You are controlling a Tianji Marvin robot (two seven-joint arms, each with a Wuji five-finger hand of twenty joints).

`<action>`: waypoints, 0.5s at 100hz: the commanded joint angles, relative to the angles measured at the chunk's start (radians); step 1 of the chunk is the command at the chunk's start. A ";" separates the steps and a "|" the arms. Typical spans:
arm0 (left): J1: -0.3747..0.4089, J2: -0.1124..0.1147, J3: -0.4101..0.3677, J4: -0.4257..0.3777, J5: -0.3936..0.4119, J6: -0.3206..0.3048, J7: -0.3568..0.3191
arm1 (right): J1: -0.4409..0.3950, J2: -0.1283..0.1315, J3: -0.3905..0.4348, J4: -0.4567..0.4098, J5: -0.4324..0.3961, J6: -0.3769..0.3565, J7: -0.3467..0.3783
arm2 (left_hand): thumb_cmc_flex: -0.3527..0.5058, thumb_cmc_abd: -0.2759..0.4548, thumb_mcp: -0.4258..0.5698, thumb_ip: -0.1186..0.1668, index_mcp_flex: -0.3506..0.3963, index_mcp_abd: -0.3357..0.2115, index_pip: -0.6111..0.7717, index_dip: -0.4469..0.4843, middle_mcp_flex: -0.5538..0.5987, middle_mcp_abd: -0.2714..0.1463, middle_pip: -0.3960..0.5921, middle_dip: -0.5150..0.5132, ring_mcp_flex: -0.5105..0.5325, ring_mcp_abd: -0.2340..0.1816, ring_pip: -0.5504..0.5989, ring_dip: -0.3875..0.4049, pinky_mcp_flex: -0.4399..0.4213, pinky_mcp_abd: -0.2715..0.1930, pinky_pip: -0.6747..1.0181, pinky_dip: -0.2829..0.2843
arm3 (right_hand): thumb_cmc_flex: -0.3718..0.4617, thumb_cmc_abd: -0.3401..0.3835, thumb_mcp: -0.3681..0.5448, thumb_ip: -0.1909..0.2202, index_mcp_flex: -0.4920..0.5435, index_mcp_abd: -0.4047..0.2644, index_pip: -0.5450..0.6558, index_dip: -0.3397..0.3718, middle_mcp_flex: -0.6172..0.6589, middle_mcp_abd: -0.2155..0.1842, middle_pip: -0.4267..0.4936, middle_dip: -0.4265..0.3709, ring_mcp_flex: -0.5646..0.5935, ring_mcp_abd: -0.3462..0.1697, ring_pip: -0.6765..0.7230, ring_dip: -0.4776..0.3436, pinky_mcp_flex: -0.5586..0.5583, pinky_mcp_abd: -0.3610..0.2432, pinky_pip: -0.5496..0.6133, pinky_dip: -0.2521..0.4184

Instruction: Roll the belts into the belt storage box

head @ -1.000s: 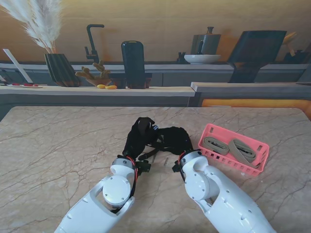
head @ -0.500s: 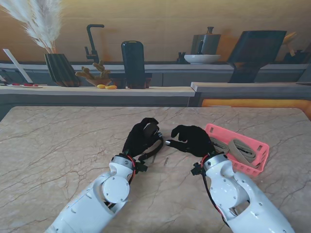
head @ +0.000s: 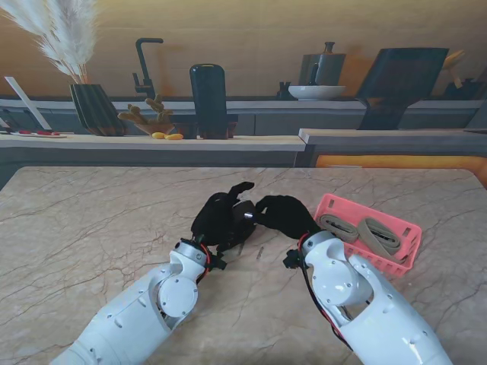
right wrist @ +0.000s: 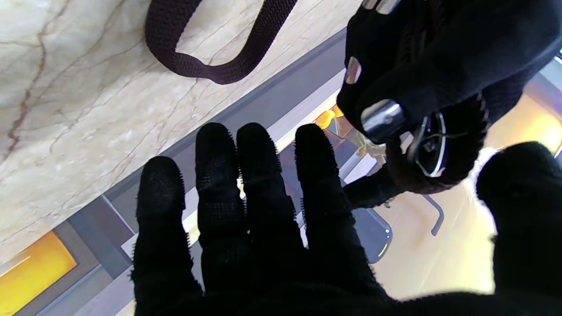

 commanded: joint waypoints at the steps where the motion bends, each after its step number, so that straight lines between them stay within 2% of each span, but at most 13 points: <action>1: -0.003 0.002 0.003 0.005 0.004 -0.009 0.002 | 0.010 -0.018 -0.013 0.000 0.009 -0.005 -0.007 | -0.035 -0.041 0.024 -0.026 -0.048 0.005 -0.049 -0.015 -0.009 -0.032 0.030 0.009 0.041 -0.060 0.107 0.028 0.023 -0.031 0.070 -0.009 | -0.017 0.018 -0.009 0.041 0.021 -0.022 -0.007 0.013 0.008 0.017 0.001 0.003 0.006 -0.021 0.001 0.018 -0.001 0.004 -0.009 0.022; 25: -0.011 0.007 0.016 0.010 0.017 0.000 -0.011 | 0.038 -0.016 -0.052 0.011 0.017 0.003 0.023 | -0.035 -0.039 0.026 -0.027 -0.042 0.001 -0.041 -0.012 -0.006 -0.030 0.028 0.009 0.041 -0.057 0.108 0.028 0.025 -0.029 0.069 -0.011 | 0.114 0.004 -0.024 0.051 0.093 -0.073 0.060 0.045 0.094 -0.009 0.033 0.005 0.071 -0.027 0.049 0.035 0.017 0.006 0.006 0.035; 30: -0.012 0.007 0.017 0.010 0.016 0.002 -0.014 | 0.041 -0.014 -0.059 0.014 0.012 0.004 0.030 | -0.036 -0.037 0.025 -0.027 -0.043 -0.001 -0.039 -0.011 -0.007 -0.029 0.027 0.010 0.041 -0.057 0.107 0.027 0.024 -0.028 0.069 -0.011 | 0.154 0.001 0.003 0.055 0.110 -0.086 0.075 0.048 0.115 -0.015 0.038 0.004 0.087 -0.031 0.060 0.038 0.022 0.002 0.012 0.037; 36: -0.012 0.007 0.018 0.009 0.014 0.002 -0.017 | 0.044 -0.014 -0.067 0.018 0.009 0.006 0.031 | -0.036 -0.036 0.023 -0.027 -0.043 -0.002 -0.032 -0.008 -0.007 -0.026 0.027 0.010 0.041 -0.054 0.107 0.027 0.021 -0.026 0.068 -0.012 | 0.196 0.005 0.082 0.048 0.121 -0.099 0.094 0.036 0.135 -0.023 0.034 -0.004 0.100 -0.037 0.067 0.038 0.026 -0.002 0.022 0.034; 38: -0.011 0.007 0.018 0.009 0.013 0.002 -0.019 | 0.045 -0.014 -0.069 0.020 0.009 0.006 0.031 | -0.038 -0.036 0.022 -0.028 -0.044 -0.002 -0.030 -0.007 -0.007 -0.025 0.026 0.010 0.041 -0.053 0.107 0.027 0.020 -0.024 0.068 -0.012 | 0.232 -0.006 0.115 0.012 0.119 -0.107 0.119 -0.013 0.145 -0.025 0.035 -0.008 0.106 -0.038 0.070 0.037 0.028 -0.002 0.027 0.030; 42: -0.011 0.006 0.019 0.009 0.013 0.001 -0.017 | 0.045 -0.014 -0.073 0.018 0.011 0.012 0.036 | -0.037 -0.033 0.022 -0.027 -0.044 0.000 -0.027 -0.005 -0.007 -0.026 0.026 0.010 0.041 -0.052 0.107 0.027 0.019 -0.024 0.069 -0.012 | 0.288 -0.028 0.149 -0.035 0.096 -0.119 0.202 -0.115 0.151 -0.028 0.032 -0.013 0.110 -0.039 0.072 0.036 0.030 -0.001 0.032 0.025; 46: -0.010 0.006 0.019 0.008 0.012 0.002 -0.017 | 0.046 -0.011 -0.073 0.016 0.012 0.016 0.047 | -0.035 -0.031 0.021 -0.027 -0.043 -0.002 -0.023 -0.003 -0.007 -0.027 0.025 0.011 0.041 -0.053 0.106 0.026 0.019 -0.024 0.069 -0.013 | 0.330 -0.026 0.161 -0.057 0.070 -0.131 0.273 -0.181 0.155 -0.033 0.026 -0.016 0.113 -0.045 0.070 0.035 0.031 -0.005 0.033 0.023; 47: -0.010 0.006 0.019 0.008 0.012 0.002 -0.017 | 0.046 -0.011 -0.074 0.016 0.013 0.016 0.049 | -0.036 -0.031 0.020 -0.027 -0.043 -0.002 -0.022 -0.003 -0.007 -0.027 0.025 0.011 0.041 -0.053 0.106 0.026 0.019 -0.024 0.069 -0.013 | 0.354 -0.027 0.159 -0.060 0.060 -0.136 0.311 -0.213 0.160 -0.036 0.025 -0.018 0.116 -0.047 0.071 0.035 0.032 -0.005 0.034 0.022; 50: -0.010 0.006 0.019 0.008 0.011 0.002 -0.016 | 0.046 -0.011 -0.075 0.015 0.016 0.018 0.052 | -0.036 -0.031 0.018 -0.027 -0.044 -0.002 -0.020 -0.002 -0.007 -0.027 0.025 0.011 0.041 -0.053 0.106 0.026 0.019 -0.024 0.069 -0.013 | 0.410 -0.029 0.159 -0.070 0.044 -0.147 0.370 -0.252 0.173 -0.036 0.023 -0.021 0.124 -0.046 0.074 0.034 0.034 -0.006 0.035 0.021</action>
